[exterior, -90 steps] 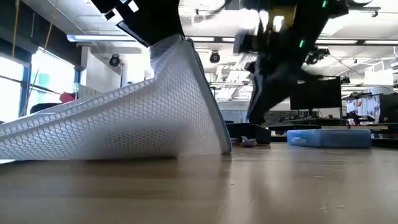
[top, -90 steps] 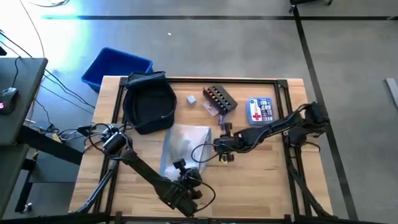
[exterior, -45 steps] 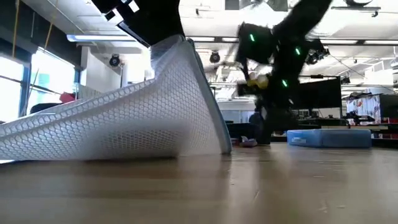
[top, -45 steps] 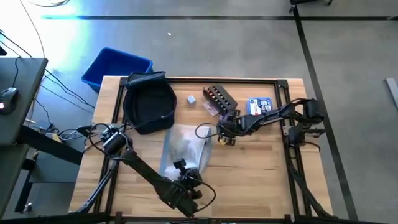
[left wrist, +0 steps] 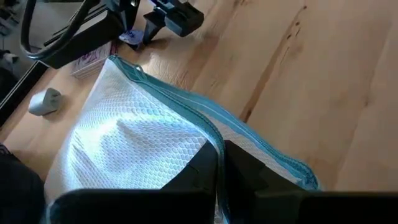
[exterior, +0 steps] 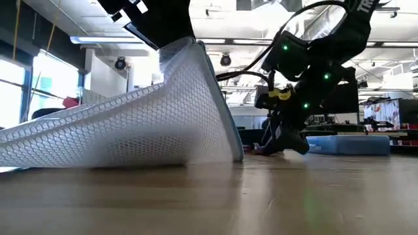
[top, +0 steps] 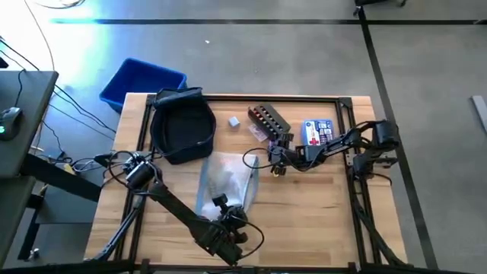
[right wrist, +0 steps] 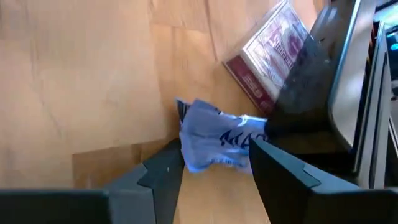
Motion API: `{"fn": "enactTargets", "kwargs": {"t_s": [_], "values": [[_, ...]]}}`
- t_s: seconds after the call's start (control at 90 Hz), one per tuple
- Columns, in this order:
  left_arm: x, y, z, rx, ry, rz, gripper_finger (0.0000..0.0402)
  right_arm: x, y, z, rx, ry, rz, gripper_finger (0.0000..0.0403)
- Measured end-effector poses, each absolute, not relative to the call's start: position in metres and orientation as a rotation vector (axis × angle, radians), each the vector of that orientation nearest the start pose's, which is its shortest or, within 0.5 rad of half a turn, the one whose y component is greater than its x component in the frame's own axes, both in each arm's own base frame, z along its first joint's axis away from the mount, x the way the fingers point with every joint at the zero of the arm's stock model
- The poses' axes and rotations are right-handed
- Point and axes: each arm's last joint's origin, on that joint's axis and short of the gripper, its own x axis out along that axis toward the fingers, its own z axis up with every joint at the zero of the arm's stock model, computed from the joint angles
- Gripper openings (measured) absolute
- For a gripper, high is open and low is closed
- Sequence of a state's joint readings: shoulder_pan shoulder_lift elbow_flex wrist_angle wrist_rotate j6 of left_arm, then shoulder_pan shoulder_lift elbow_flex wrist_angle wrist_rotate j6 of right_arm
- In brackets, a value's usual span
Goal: Unpack backpack
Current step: Put the purple snack bar into the white zip bag
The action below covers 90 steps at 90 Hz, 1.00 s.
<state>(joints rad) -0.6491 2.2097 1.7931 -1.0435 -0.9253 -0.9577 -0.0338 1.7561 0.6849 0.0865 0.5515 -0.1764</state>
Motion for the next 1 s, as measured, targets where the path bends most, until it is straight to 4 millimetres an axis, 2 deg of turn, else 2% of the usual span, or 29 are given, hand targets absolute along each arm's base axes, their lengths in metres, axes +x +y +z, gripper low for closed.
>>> {"fn": "enactTargets", "kwargs": {"t_s": [0.189, 0.311, 0.389, 0.433, 0.544, 0.678, 0.867, 1.0], "values": [[0.361, -0.245, 0.187, 0.164, 0.773, 0.643, 0.0000, 0.288, -0.033, 0.099, -0.330, 0.996, -0.525, 0.0140], [0.361, -0.245, 0.187, 0.164, 0.773, 0.643, 0.0000, 0.289, -0.036, 0.099, -0.263, 0.980, -0.528, 0.0081], [0.361, -0.245, 0.187, 0.164, 0.773, 0.644, 0.0000, 0.290, -0.035, 0.100, -0.266, 0.964, -0.509, 0.0029], [0.361, -0.245, 0.186, 0.164, 0.773, 0.644, 0.0000, 0.291, -0.033, 0.102, -0.278, 0.963, -0.495, 0.0014], [0.361, -0.244, 0.187, 0.164, 0.773, 0.644, 0.0000, 0.289, -0.026, 0.110, -0.290, 0.954, -0.462, 0.0012], [0.361, -0.244, 0.187, 0.165, 0.773, 0.644, 0.0000, 0.283, -0.014, 0.129, -0.303, 0.931, -0.426, 0.0003], [0.361, -0.244, 0.187, 0.166, 0.772, 0.644, 0.0000, 0.263, 0.005, 0.161, -0.207, 0.926, -0.294, 0.0001], [0.361, -0.244, 0.187, 0.165, 0.772, 0.644, 0.0000, 0.246, 0.026, 0.181, -0.159, 0.911, -0.172, 0.0000]]}}
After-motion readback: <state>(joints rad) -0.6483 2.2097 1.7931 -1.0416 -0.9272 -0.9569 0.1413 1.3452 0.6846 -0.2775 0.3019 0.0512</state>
